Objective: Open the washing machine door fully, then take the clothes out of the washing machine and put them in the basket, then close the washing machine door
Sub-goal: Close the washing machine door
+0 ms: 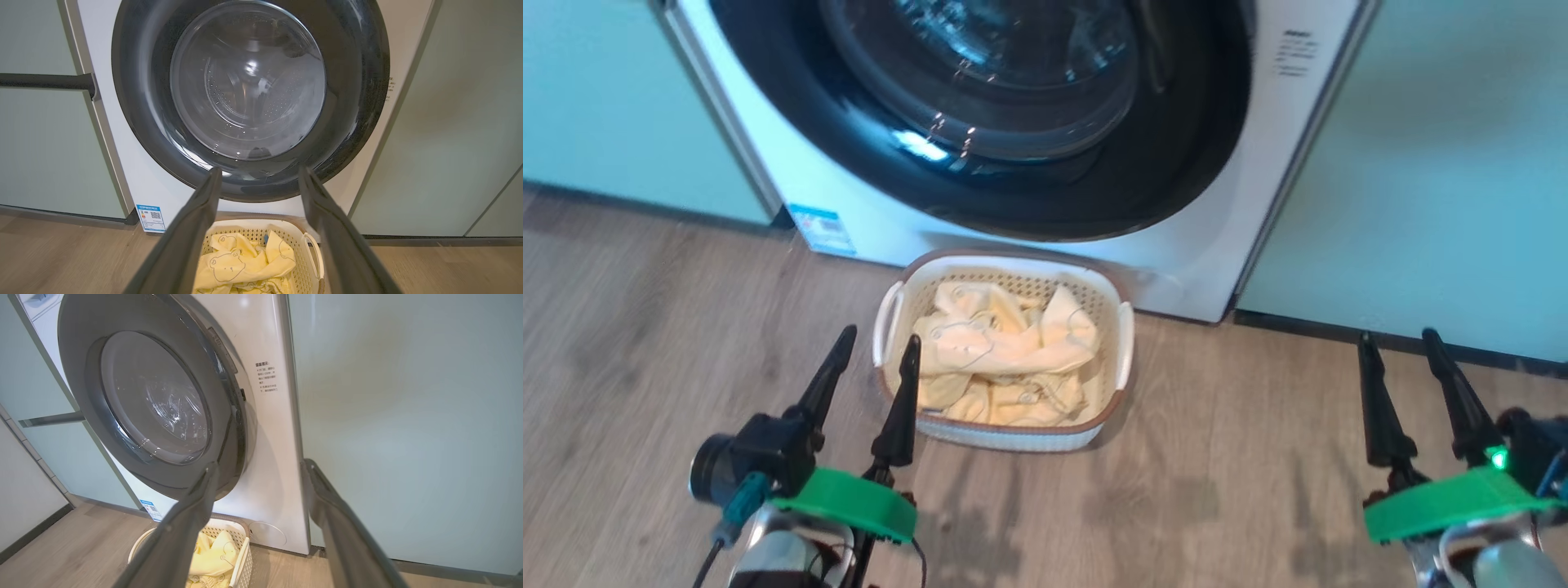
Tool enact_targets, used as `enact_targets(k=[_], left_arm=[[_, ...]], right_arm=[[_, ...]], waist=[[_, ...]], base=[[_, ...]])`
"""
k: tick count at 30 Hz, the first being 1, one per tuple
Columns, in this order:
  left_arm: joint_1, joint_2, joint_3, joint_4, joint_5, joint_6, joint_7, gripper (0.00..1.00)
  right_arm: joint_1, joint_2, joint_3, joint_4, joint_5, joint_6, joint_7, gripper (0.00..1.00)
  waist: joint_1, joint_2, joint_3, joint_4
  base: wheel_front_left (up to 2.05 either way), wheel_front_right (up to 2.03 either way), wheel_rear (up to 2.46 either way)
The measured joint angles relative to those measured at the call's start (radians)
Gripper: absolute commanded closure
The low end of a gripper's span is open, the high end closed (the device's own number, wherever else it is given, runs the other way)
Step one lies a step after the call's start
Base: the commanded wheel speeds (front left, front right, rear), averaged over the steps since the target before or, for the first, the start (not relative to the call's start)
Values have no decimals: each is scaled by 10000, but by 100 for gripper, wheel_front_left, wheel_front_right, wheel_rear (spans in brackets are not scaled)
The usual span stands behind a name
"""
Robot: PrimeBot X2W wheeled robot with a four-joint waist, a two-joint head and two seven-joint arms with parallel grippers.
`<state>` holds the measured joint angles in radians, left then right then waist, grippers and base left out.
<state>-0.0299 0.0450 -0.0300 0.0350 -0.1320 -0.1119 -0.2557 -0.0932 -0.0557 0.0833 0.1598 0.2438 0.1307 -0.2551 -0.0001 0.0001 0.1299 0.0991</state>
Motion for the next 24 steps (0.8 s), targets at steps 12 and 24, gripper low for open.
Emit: enact_targets(k=[12,24], left_arm=[[605,90,259,140,-2,0,0,0],[1313,113,265,176,-13,92,4,0]], right_arm=[[1676,69,-389,-825,132,0,0,0],[2531,96,-491,-1066,368,0,0,0]], waist=[[0,0,-692,-732],[0,0,-1284,-1217]], base=[[0,0,0],[0,0,0]])
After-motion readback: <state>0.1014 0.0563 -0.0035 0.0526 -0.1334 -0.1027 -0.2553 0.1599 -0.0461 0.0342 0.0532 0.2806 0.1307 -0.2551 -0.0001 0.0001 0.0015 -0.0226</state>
